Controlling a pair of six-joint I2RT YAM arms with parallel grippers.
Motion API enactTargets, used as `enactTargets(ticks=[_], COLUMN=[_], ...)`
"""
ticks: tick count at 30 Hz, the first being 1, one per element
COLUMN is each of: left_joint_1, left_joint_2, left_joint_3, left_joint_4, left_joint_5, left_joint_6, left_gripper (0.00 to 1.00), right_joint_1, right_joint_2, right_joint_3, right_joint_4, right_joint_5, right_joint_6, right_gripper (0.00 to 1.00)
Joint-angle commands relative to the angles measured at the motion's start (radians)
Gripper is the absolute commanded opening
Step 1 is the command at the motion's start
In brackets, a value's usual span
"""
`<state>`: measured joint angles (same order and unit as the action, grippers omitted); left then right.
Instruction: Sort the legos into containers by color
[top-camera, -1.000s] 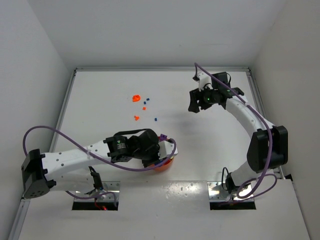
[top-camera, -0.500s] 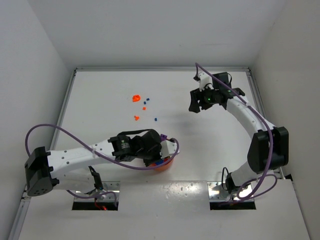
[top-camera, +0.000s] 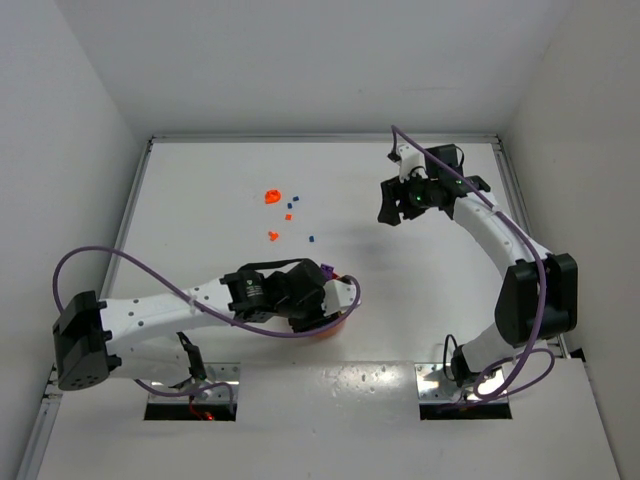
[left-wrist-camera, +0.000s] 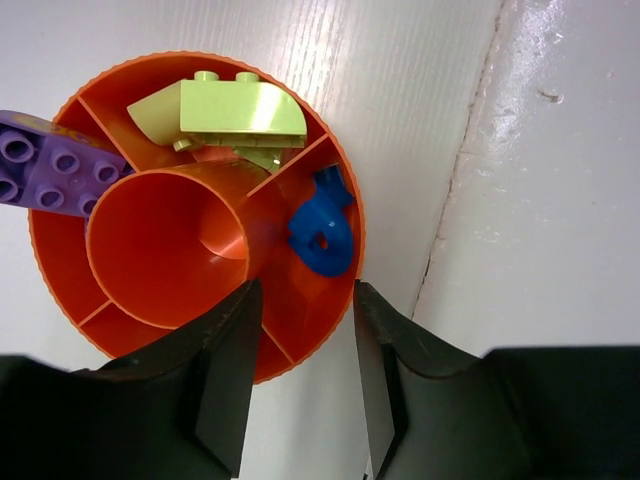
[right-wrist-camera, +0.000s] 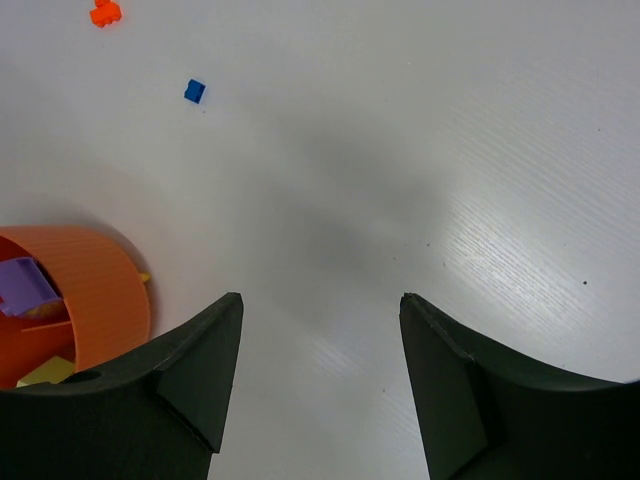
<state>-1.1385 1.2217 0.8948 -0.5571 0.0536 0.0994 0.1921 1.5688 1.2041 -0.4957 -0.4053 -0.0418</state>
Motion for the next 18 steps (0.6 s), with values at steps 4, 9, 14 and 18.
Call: enactTargets(ticks=[4,9,14,18], left_joint_1=[-0.009,-0.009,0.002,0.132], left_joint_2=[-0.004,-0.143,-0.165,-0.124], left_joint_3=[0.059,0.070,0.153,0.260], left_joint_4=[0.036,0.121,0.137,0.158], left_joint_5=[-0.003,0.009,-0.132,-0.251], left_joint_6=[0.005,-0.013,-0.052,-0.117], left_gripper=[0.48,0.48,0.48,0.52], right_joint_1=[-0.003,-0.003,0.007,0.017], right_joint_2=[-0.029,-0.038,-0.003,0.082], right_joint_3=[-0.003,-0.012,0.011,0.107], right_joint_4=[0.034,0.034,0.034,0.014], right_joint_5=[-0.033,-0.070,-0.079,-0.117], right_joint_6=[0.000,0.000,-0.009,-0.021], right_gripper=[0.65,0.65,0.65,0.64])
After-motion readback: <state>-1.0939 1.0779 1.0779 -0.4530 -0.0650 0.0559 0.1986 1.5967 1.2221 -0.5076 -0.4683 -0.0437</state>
